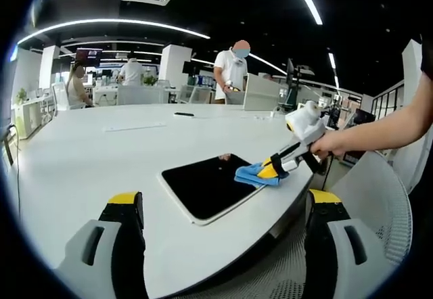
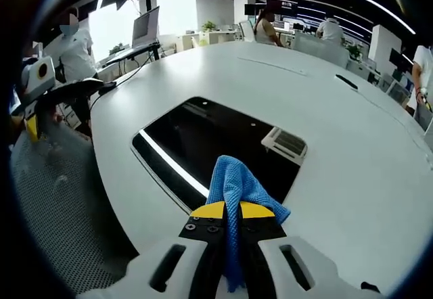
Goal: Wipe the mirror surface with the cleaning cloth until all visible marks leave the cleaned area.
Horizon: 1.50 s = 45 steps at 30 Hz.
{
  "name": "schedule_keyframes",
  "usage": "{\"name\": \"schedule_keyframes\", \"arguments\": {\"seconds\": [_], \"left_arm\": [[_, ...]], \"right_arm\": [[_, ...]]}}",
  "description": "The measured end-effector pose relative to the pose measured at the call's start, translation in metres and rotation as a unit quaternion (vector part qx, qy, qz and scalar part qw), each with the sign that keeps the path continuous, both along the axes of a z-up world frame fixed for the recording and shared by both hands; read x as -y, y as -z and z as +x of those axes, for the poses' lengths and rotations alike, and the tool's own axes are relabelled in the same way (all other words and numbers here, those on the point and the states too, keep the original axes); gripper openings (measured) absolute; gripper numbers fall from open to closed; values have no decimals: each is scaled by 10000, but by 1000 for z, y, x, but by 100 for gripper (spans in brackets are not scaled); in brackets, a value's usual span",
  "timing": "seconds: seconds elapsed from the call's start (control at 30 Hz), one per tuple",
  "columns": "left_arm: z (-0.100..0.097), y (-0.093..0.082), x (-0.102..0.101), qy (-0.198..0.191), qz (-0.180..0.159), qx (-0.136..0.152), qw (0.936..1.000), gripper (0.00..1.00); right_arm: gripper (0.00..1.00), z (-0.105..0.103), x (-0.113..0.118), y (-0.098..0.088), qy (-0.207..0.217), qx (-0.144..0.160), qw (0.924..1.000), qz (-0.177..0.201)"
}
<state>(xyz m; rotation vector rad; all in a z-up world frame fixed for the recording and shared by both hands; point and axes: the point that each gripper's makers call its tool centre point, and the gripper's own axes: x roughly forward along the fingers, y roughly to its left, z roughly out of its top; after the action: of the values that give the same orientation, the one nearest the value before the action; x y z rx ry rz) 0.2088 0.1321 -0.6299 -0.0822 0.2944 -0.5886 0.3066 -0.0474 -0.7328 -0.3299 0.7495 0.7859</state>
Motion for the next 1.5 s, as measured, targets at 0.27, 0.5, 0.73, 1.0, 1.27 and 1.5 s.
{"name": "schedule_keyframes", "arguments": {"seconds": [0.27, 0.5, 0.73, 1.0, 1.27, 1.5], "left_arm": [[-1, 0, 1, 8, -8, 5, 10000, 99], [0, 0, 2, 20, -3, -6, 10000, 99], [0, 0, 2, 10, -3, -1, 10000, 99], [0, -1, 1, -8, -24, 14, 10000, 99], [-1, 1, 3, 66, 5, -38, 10000, 99], [-1, 2, 3, 46, 13, -48, 10000, 99]], "right_arm": [[1, 8, 0, 0, 56, 9, 10000, -29], [1, 19, 1, 0, 140, 23, 9999, -13], [1, 35, 2, 1, 227, 31, 9997, -16], [1, 51, 4, 2, 239, 65, 9997, -90], [1, 69, 4, 3, 339, 99, 9993, -84], [1, 83, 3, 2, 407, 121, 9990, -103]]}}
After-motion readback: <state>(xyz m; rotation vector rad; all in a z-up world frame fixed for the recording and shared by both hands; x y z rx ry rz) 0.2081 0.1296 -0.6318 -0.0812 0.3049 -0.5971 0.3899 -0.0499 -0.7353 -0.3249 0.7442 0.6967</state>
